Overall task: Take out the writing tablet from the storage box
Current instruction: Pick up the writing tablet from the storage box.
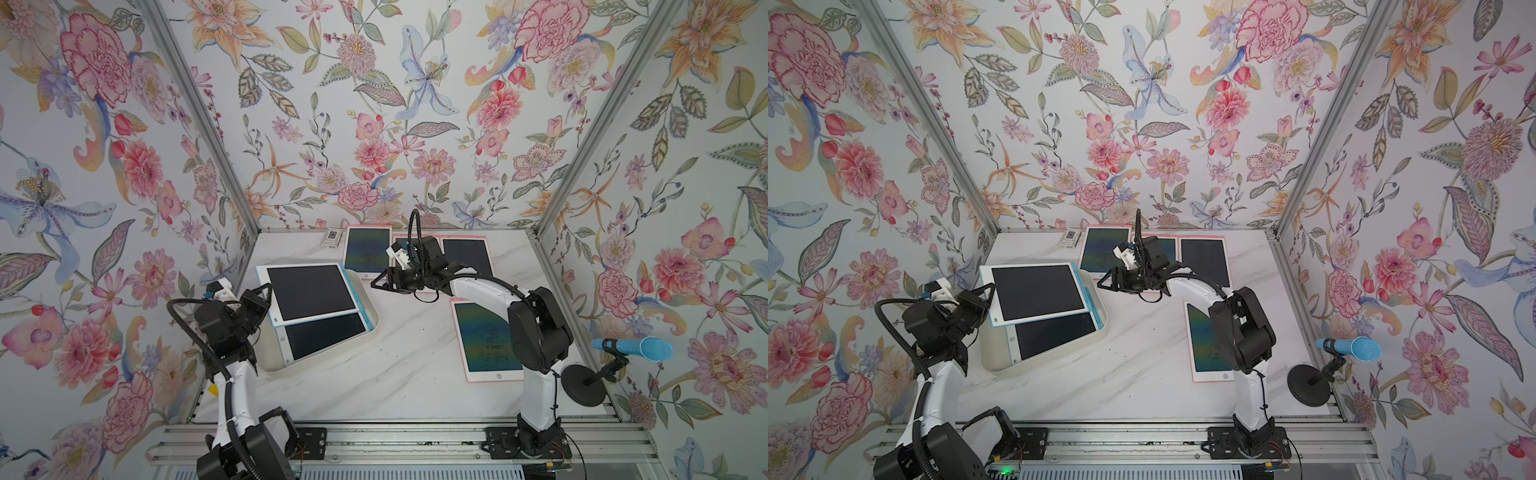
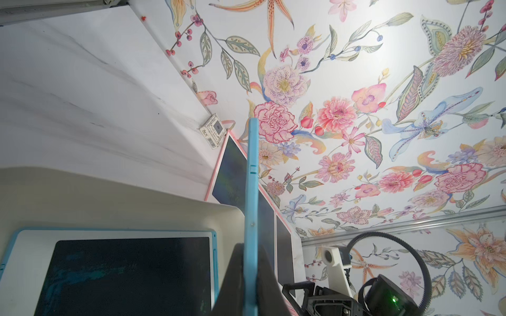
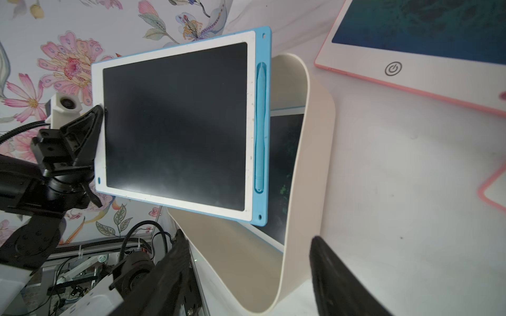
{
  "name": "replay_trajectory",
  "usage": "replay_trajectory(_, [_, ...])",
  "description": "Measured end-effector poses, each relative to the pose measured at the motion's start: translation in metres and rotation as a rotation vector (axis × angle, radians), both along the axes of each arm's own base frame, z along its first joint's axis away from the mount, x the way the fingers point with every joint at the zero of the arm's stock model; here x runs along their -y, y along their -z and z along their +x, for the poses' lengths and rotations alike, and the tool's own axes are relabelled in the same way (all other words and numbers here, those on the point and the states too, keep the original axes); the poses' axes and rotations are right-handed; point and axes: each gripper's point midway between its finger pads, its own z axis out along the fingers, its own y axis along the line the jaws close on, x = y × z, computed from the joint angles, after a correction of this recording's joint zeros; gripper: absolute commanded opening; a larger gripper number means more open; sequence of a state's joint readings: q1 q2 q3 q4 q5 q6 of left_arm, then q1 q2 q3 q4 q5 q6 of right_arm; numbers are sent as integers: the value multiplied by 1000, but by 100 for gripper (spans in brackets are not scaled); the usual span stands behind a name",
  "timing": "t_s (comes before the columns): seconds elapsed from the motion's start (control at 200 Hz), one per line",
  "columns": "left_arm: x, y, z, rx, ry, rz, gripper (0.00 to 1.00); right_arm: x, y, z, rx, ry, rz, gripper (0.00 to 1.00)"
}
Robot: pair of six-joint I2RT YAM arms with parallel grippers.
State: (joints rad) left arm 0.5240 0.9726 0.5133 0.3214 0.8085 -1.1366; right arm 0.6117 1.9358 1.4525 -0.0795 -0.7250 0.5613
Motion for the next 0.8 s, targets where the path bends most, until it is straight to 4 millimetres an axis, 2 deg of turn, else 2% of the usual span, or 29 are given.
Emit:
replay_trajectory(0.09, [-5,-6,1,15,-25,-22,0,1,-15,-5,19,11,43,64])
replay_trajectory(0.16, [-8,-11,2,33,-45,-46,0,0,-16,-9,14,21,73,60])
replay_trajectory(0.26, [-12,-22,2,65,-81,-77,0,0,0,-19,-37,48,96,55])
replay_trajectory(0.34, [-12,-30,-1,95,-110,-91,0,-5,17,-35,-92,56,114,53])
replay_trajectory(0.42, [-4,-34,-4,122,-125,-113,0,-13,29,-53,-140,58,138,51])
replay_trajectory(0.49, [9,-32,-4,128,-119,-141,0,-20,32,-66,-166,53,164,50])
replay_trajectory(0.575, [28,-23,-4,119,-110,-177,0,-29,24,-75,-170,46,215,49])
replay_trajectory(0.691, [51,-9,-7,97,-96,-214,0,-36,0,-75,-150,60,316,49])
replay_trajectory(0.796, [59,0,-11,88,-113,-246,0,-37,-17,-71,-138,81,393,49])
